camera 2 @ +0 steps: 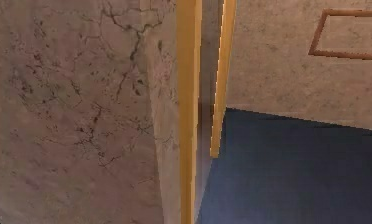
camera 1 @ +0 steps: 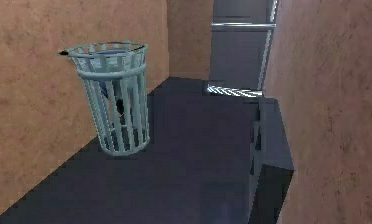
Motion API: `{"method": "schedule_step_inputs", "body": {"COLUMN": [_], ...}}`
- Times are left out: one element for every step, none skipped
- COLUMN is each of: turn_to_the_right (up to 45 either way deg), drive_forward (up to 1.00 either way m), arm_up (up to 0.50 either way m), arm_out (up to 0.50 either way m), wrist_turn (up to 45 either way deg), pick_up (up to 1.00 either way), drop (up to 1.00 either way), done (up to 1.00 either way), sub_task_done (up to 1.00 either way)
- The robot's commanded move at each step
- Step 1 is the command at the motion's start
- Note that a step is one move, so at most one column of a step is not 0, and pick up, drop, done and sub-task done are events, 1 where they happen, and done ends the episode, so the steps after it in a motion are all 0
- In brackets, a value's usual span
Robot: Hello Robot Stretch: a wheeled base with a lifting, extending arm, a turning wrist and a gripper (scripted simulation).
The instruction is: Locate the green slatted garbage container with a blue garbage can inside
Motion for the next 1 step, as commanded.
{"method": "schedule_step_inputs", "body": {"turn_to_the_right": [3.0], "drive_forward": [0.0], "arm_up": [0.0], "arm_out": [0.0], "wrist_turn": [0.0], "pick_up": [0.0], "drop": [0.0], "done": [0.0], "sub_task_done": [0.0]}}
